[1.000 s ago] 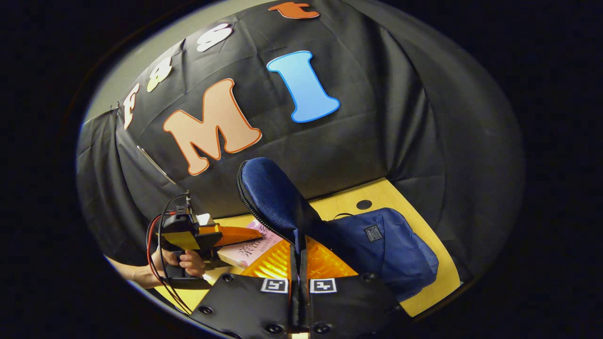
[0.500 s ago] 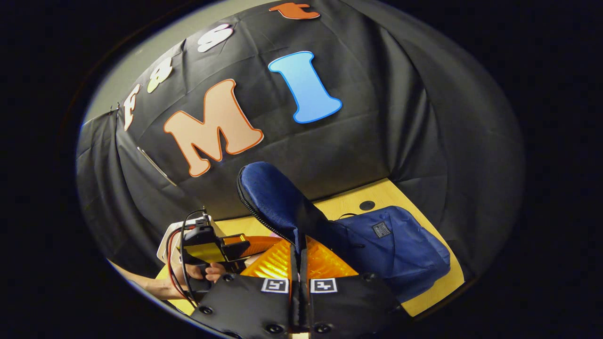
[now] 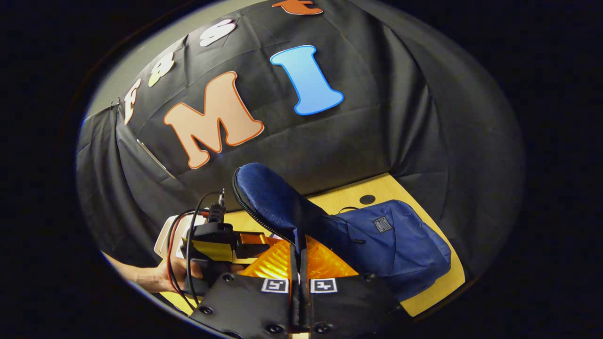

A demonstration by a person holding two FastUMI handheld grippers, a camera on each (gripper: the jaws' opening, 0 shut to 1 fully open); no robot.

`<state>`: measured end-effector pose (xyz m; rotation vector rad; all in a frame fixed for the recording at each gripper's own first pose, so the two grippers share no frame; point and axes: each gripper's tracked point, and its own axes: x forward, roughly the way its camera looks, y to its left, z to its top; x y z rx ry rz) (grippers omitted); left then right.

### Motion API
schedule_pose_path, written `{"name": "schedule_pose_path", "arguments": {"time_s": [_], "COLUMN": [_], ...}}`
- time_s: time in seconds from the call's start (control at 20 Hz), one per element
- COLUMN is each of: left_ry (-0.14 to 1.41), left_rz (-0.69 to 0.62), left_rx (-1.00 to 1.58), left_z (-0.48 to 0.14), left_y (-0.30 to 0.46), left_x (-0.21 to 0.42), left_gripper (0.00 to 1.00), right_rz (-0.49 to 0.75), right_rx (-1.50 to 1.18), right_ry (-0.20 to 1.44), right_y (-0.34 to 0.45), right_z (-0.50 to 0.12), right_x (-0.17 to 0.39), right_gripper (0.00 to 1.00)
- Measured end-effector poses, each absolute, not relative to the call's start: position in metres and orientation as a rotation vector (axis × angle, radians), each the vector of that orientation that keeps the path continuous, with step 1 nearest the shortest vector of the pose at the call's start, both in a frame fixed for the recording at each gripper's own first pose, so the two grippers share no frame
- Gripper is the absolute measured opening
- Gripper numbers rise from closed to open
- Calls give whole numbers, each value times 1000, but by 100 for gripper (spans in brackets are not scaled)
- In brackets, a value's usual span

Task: Open the schoolbag, grab two books from the bookshelf and put them into the schoolbag.

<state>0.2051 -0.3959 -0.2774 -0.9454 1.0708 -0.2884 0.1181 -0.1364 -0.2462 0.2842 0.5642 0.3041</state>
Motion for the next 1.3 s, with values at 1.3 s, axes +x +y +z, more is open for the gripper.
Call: {"name": "schedule_pose_path", "arguments": {"time_s": [1.3], "left_ry": [221], "left_rz": [-70], "left_rx": [-45], "left_z": [-15], "left_y": [-130], "left_x": [142], "left_gripper": [97], "right_rz": [259], "right_rx": [57], "right_ry": [676], "right_y": [-91], "right_z": [-289], "right_x": [92], "right_gripper": [5]}}
